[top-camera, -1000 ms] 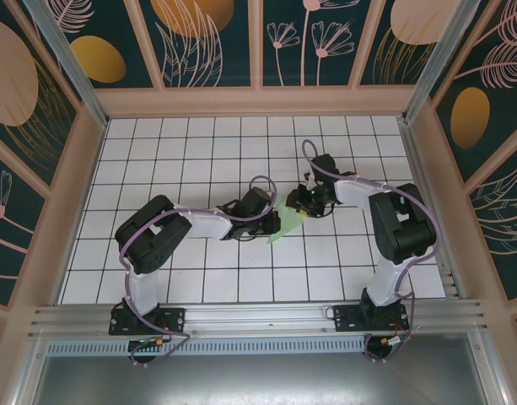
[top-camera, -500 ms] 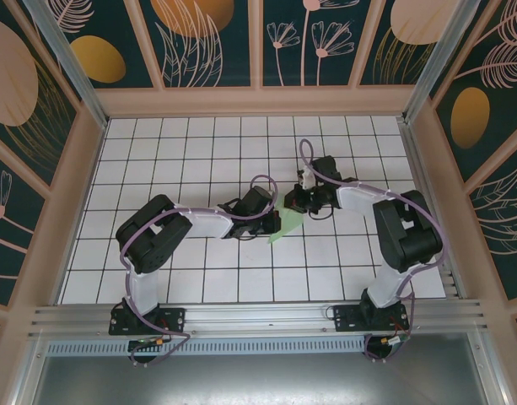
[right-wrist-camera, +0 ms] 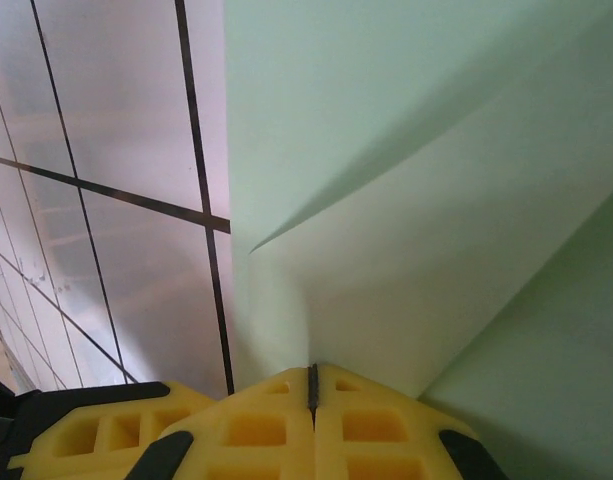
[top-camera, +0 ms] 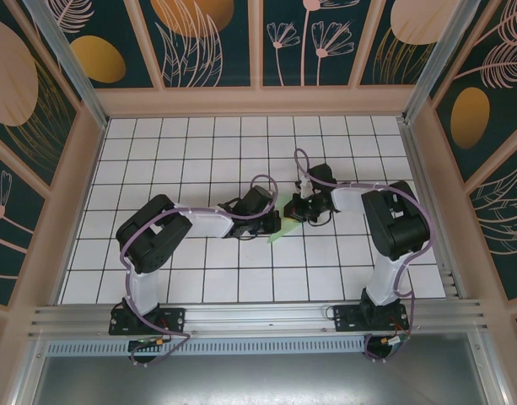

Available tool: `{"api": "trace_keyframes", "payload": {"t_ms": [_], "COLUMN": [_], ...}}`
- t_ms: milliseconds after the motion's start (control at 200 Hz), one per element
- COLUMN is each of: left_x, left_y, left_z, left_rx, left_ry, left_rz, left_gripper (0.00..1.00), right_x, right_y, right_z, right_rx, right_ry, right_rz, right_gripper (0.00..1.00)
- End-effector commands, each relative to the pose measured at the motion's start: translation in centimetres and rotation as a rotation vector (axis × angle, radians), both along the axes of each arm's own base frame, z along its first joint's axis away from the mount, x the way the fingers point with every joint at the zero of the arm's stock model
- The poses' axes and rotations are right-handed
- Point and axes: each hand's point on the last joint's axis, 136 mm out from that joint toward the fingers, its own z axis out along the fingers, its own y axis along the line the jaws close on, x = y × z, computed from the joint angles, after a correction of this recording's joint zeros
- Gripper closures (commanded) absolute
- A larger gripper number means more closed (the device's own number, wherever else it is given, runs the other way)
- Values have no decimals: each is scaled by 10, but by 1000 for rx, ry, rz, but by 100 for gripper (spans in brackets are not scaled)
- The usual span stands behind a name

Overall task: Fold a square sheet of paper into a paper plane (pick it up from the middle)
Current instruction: Fourth fold the wing at the center of the table.

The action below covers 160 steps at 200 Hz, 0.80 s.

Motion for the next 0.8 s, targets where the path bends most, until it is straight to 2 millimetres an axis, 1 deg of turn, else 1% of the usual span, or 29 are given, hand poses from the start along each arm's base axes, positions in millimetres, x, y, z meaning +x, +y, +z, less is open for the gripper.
{"api": "trace_keyframes", "payload": {"t_ms": [0, 45, 130, 155, 235, 360, 465, 560, 656, 751, 796], "left_x": [-27, -31, -31, -37, -39, -41, -43, -45, -45, -45, -44], "left_y": [27, 28, 28, 35, 39, 42, 48, 54, 59, 61, 61], "left_z": [-44, -46, -44, -51, -51, -46, -43, -41, -39, -37, -37], "left_rx": [142, 147, 143, 162, 170, 169, 177, 179, 180, 173, 171], "left_ry": [126, 133, 132, 147, 146, 124, 112, 105, 99, 98, 97], "left_rz": [-11, -18, -23, -26, -33, -59, -73, -87, -92, -89, -86], "left_gripper": [100, 100, 100, 100, 100, 100, 100, 100, 100, 100, 100], "right_x": [15, 21, 30, 32, 34, 30, 23, 14, 2, -7, -9], "right_y": [-13, -19, -29, -30, -29, -20, -14, -6, 7, 20, 25], "right_z": [-8, -9, -10, -8, -1, 17, 33, 40, 39, 30, 26], "right_rx": [-23, -26, -17, -10, 7, 65, 95, 100, 102, 85, 80], "right_ry": [-31, -30, -25, -30, -45, -74, -112, -136, -140, -122, -114], "right_rz": [-23, -48, -86, -91, -88, -65, -42, -13, 24, 60, 70], "right_gripper": [99, 99, 98, 98, 98, 98, 98, 98, 97, 97, 98]}}
